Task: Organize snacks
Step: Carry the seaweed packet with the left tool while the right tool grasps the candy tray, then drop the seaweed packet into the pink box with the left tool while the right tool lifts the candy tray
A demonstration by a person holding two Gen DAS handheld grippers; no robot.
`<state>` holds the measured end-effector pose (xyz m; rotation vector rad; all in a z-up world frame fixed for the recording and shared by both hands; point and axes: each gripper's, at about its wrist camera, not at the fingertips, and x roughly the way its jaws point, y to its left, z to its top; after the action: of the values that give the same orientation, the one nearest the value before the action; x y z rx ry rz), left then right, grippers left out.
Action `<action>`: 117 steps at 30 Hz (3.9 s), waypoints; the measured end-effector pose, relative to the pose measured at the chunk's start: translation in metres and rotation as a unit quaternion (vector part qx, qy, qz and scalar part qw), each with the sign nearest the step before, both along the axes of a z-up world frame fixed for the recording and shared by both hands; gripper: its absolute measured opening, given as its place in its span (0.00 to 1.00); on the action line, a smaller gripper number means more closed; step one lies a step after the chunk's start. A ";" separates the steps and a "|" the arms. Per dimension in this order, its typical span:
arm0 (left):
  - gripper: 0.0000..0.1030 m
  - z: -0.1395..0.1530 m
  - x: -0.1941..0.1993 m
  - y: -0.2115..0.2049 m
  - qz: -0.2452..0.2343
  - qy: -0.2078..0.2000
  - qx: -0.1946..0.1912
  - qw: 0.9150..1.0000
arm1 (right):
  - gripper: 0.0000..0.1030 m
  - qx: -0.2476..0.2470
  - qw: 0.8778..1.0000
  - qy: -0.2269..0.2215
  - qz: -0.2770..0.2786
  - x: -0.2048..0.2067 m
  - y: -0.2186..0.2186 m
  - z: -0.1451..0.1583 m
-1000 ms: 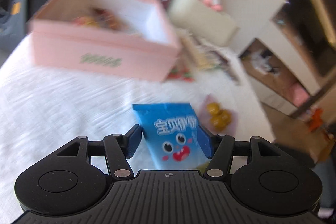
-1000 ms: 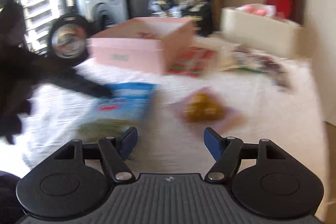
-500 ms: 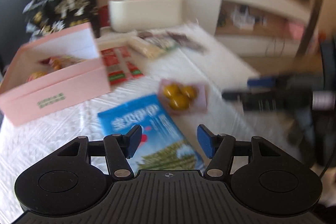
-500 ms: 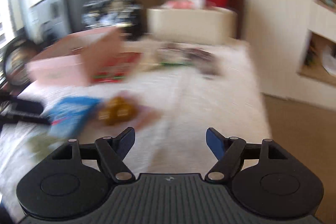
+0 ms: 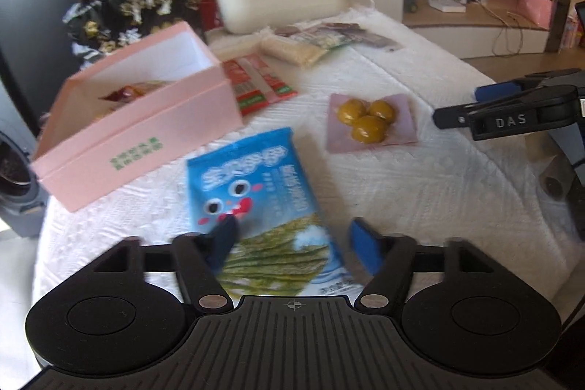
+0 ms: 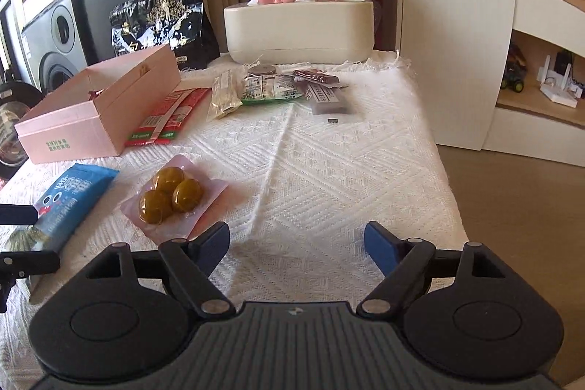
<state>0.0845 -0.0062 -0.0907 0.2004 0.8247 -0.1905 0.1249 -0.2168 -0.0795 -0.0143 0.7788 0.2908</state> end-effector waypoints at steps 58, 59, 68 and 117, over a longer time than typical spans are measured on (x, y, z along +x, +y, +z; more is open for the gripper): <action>0.84 0.013 -0.007 0.075 0.106 -0.035 -0.175 0.978 | 0.88 0.013 0.999 0.017 0.032 0.042 0.084 0.007; 0.84 0.012 -0.007 0.075 0.107 -0.034 -0.174 0.978 | 0.88 0.009 0.999 0.025 0.029 0.045 0.088 0.003; 0.84 0.012 -0.009 0.074 0.098 -0.032 -0.184 0.978 | 0.52 -0.032 0.996 0.015 0.087 0.032 0.093 0.014; 0.62 0.069 0.088 0.207 0.181 -0.173 -0.275 0.928 | 0.52 0.059 0.979 -0.066 0.183 0.098 0.176 0.122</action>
<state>0.1721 0.2008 -0.0221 -0.4386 0.4195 -0.0294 0.2230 -0.0408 0.0427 -0.0650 0.6233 0.6783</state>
